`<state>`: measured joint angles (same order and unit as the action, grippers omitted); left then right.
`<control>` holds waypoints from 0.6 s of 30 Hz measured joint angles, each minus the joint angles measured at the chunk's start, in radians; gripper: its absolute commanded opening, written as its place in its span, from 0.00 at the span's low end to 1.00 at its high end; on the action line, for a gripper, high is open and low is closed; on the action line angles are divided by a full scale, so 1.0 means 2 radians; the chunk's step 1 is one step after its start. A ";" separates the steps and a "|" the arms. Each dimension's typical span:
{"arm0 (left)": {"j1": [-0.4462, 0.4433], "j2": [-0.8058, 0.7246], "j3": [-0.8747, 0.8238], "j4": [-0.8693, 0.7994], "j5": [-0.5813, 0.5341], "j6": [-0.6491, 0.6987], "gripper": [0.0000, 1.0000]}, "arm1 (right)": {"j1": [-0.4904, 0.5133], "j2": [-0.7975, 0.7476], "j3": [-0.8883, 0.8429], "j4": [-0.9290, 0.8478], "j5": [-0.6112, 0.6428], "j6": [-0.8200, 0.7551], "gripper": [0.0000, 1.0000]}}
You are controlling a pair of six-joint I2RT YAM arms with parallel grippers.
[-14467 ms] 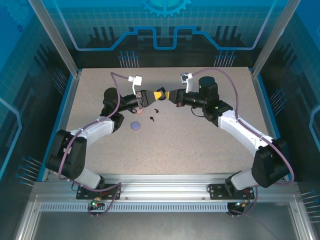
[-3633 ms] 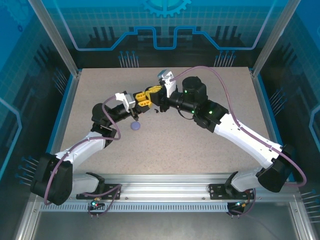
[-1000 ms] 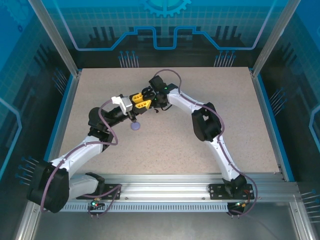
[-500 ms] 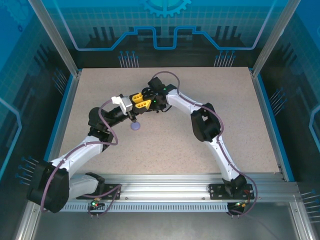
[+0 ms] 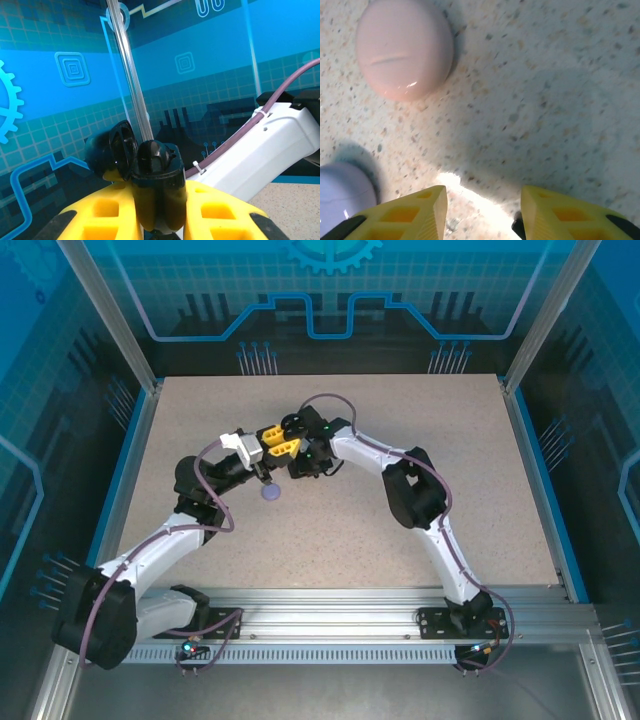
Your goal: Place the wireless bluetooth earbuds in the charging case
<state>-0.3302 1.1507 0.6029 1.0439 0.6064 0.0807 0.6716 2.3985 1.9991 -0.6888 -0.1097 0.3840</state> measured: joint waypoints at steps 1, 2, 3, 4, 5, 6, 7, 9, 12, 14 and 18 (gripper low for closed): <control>0.000 0.000 0.000 0.000 0.000 0.000 0.00 | 0.002 -0.005 -0.004 0.000 0.000 0.000 0.42; 0.000 0.000 0.000 0.000 0.000 0.000 0.00 | 0.005 -0.010 -0.008 0.000 0.000 0.000 0.42; 0.000 0.000 0.000 0.000 0.000 0.000 0.00 | 0.006 -0.017 -0.012 0.000 -0.001 0.000 0.42; 0.000 0.000 0.000 0.000 0.000 0.000 0.00 | 0.008 -0.026 -0.018 0.001 -0.002 0.000 0.42; 0.000 0.000 0.000 0.000 0.000 0.000 0.00 | 0.008 -0.034 -0.023 0.000 -0.002 0.000 0.43; 0.000 0.000 0.000 0.000 0.000 -0.001 0.00 | 0.009 -0.041 -0.025 0.001 -0.002 0.001 0.43; 0.000 0.000 0.000 0.000 0.000 -0.001 0.00 | 0.009 -0.049 -0.028 0.001 -0.001 0.002 0.43; 0.000 0.000 0.000 0.000 0.000 -0.001 0.00 | 0.009 -0.065 -0.032 0.003 0.006 0.010 0.45; 0.000 0.000 0.000 0.000 0.000 -0.001 0.00 | 0.009 -0.087 -0.044 0.004 0.028 0.036 0.51; 0.000 0.000 0.000 0.000 0.000 -0.001 0.00 | 0.009 -0.100 -0.057 0.005 0.040 0.057 0.54; 0.000 0.000 0.000 0.000 0.000 -0.001 0.00 | 0.012 -0.109 -0.080 0.007 0.050 0.097 0.56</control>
<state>-0.3302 1.1507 0.6029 1.0439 0.6060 0.0784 0.6949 2.1803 1.8397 -0.6746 -0.0101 0.5774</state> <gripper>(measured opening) 0.213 0.554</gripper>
